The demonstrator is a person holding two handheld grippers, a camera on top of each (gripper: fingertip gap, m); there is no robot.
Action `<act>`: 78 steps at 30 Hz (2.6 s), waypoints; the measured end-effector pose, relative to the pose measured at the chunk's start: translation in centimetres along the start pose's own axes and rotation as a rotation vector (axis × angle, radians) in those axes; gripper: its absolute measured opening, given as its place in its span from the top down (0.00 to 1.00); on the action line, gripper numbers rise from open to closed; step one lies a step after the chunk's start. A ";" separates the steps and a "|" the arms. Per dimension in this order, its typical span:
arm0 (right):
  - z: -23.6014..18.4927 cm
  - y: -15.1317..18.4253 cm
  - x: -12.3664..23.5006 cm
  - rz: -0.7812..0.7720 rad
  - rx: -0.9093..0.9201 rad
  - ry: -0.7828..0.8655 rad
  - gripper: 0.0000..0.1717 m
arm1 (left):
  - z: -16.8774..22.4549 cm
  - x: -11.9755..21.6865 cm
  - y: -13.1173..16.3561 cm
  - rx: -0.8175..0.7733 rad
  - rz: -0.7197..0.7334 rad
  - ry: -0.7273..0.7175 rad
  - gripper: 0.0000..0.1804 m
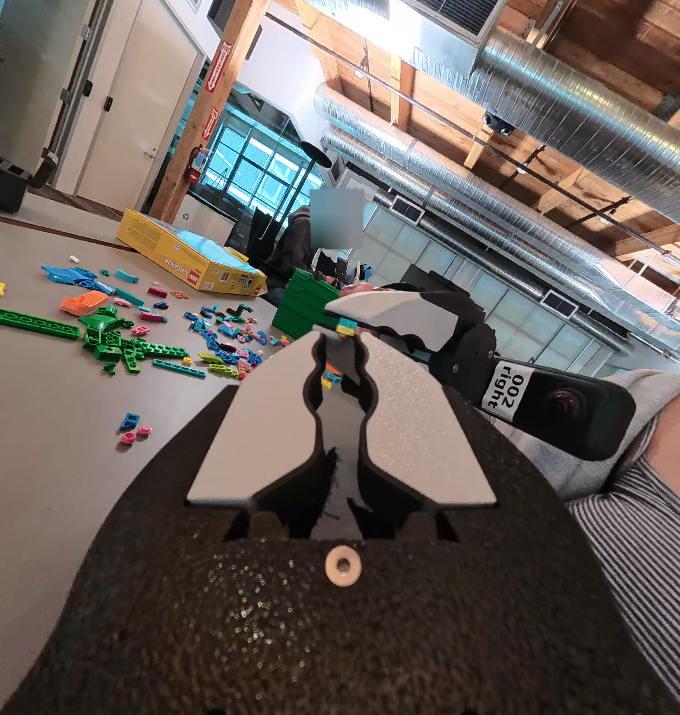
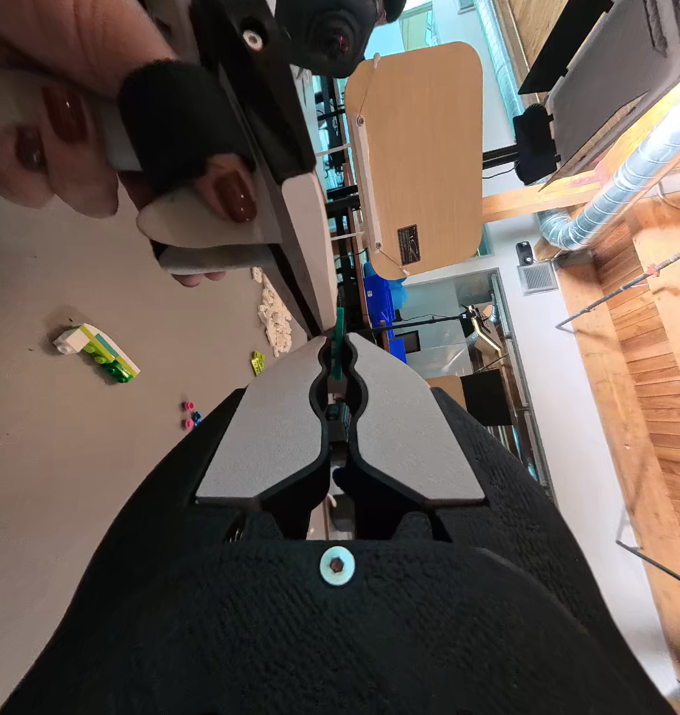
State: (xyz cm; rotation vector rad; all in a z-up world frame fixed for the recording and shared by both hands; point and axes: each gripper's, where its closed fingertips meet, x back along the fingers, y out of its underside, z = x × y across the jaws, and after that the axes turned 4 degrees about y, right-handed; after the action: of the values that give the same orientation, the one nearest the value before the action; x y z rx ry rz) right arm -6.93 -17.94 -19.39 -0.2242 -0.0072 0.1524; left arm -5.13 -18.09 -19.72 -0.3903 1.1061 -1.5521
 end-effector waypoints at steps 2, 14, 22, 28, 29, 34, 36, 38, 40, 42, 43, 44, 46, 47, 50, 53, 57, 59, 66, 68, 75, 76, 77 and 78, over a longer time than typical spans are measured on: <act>0.2 -0.1 0.1 0.010 0.007 0.005 0.98 | 0.1 -0.1 0.0 -0.012 -0.001 0.004 0.90; 0.4 -0.4 0.5 0.014 0.146 0.067 0.98 | 0.7 -0.2 0.2 -0.089 -0.035 0.000 0.97; 0.5 -1.2 1.2 0.059 -0.348 -0.152 0.98 | 2.0 0.0 0.0 -0.150 -0.040 0.078 1.00; 0.6 -0.9 1.2 0.045 -0.110 -0.044 0.99 | 1.3 -0.5 0.4 -0.104 -0.066 0.031 0.85; 0.4 -1.0 1.3 0.047 -0.058 -0.030 0.99 | 1.5 -0.6 0.6 -0.106 -0.081 0.037 0.85; 0.2 -0.9 1.4 0.066 0.064 -0.006 0.98 | 1.4 -0.7 1.0 -0.159 -0.127 0.013 0.86; 0.4 -1.0 1.5 0.080 0.092 0.001 0.99 | 1.5 -0.7 1.0 -0.154 -0.133 0.023 0.87; 0.5 -1.0 1.6 0.085 0.130 0.011 0.98 | 1.6 -0.7 1.0 -0.160 -0.137 0.023 0.89; 0.4 -0.9 1.7 0.093 0.187 0.018 0.98 | 1.5 -0.7 1.3 -0.177 -0.169 0.019 0.90; 0.1 -0.8 1.8 0.108 0.276 -0.007 0.99 | 1.3 -0.6 2.2 -0.217 -0.264 0.012 0.90; -0.2 -0.9 2.0 0.128 0.316 -0.025 0.99 | 1.1 -0.6 2.7 -0.235 -0.314 0.008 0.90; -0.3 -0.9 2.1 0.142 0.344 -0.045 0.99 | 1.1 -0.6 3.1 -0.249 -0.355 0.008 0.90; -0.8 -1.2 2.3 0.179 0.389 -0.096 0.98 | 1.4 -0.6 3.8 -0.254 -0.411 0.026 0.90; -1.0 -1.3 2.4 0.190 0.407 -0.118 0.99 | 1.6 -0.6 4.0 -0.251 -0.426 0.036 0.91; -1.2 -1.5 2.5 0.203 0.459 -0.150 0.99 | 1.8 -0.6 4.0 -0.247 -0.408 0.061 0.94; -1.0 -1.6 2.6 0.202 0.462 -0.152 0.99 | 2.1 -0.5 3.5 -0.225 -0.363 0.091 0.94; -0.5 -1.5 2.6 0.189 0.461 -0.127 0.98 | 2.5 -0.6 2.9 -0.232 -0.311 0.112 0.94; -0.3 -1.5 2.7 0.187 0.457 -0.117 0.98 | 2.6 -0.6 2.7 -0.238 -0.297 0.112 0.95; -0.2 -1.5 2.9 0.181 0.481 -0.102 0.98 | 2.5 -0.7 2.7 -0.386 -0.301 0.053 0.96; -0.1 -1.5 2.9 0.168 0.491 -0.101 0.98 | 2.4 -0.7 2.7 -0.419 -0.305 0.029 0.96; -0.6 -1.2 2.6 0.057 0.169 -0.205 0.98 | 2.1 -0.4 2.7 -0.358 -0.301 0.022 0.97; -0.8 -1.0 2.6 0.036 0.096 -0.240 0.98 | 2.0 -0.4 2.7 -0.375 -0.303 0.013 0.97; -0.9 -0.9 2.6 0.022 0.025 -0.275 0.98 | 1.9 -0.4 2.9 -0.389 -0.314 0.011 0.97; -1.2 -0.8 2.6 0.010 -0.041 -0.315 0.98 | 1.9 -0.3 3.0 -0.394 -0.318 0.013 0.97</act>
State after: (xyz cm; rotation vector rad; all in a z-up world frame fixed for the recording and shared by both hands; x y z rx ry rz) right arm -4.17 -18.56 -20.37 -0.2398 -0.3225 0.1959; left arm -1.89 -18.40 -21.05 -0.8578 1.4149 -1.6056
